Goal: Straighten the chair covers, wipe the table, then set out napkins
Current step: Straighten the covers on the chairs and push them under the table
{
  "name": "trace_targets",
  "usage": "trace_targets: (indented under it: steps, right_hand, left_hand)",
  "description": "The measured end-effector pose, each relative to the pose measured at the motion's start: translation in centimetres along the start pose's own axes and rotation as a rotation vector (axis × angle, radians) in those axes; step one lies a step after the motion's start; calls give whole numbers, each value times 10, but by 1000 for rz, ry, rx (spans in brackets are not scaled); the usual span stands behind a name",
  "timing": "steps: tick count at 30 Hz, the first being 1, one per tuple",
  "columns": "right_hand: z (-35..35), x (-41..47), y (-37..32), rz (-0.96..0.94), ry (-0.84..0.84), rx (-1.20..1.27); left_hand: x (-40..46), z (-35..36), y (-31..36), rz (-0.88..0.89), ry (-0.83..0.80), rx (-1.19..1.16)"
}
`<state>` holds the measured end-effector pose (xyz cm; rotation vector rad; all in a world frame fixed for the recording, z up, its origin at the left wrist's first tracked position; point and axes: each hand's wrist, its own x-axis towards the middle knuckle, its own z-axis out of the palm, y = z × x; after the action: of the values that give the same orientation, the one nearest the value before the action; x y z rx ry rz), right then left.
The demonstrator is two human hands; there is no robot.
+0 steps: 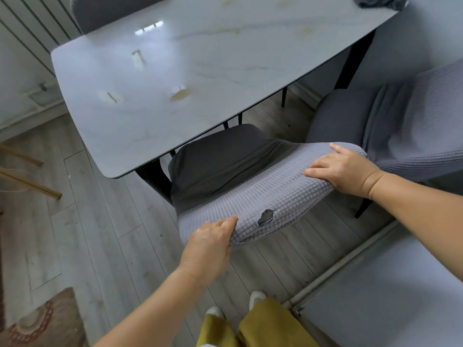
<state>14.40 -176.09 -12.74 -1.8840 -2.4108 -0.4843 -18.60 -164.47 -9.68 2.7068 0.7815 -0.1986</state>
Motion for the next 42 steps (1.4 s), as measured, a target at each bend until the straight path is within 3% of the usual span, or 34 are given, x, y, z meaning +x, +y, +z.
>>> trace_targets:
  steps: [4,14,19,25,32,42]
  right_hand:
    - [4,10,21,101,-46,-21]
    - [25,36,61,85,18,16]
    - [29,30,64,57,32,43]
    - [30,30,67,43,32,101]
    - [32,38,72,37,46,72]
    - [29,34,60,136,78,64]
  left_hand:
    - [22,-2,13,-39,16,-32]
    - [55,-18,5,-46,54,13]
    - [60,-14,-4,53,-19,32]
    - [71,-19,1,34,-164,-65]
    - [73,-17,-12,118,-39,-50]
    - [74,-19,-21,220,-45,19]
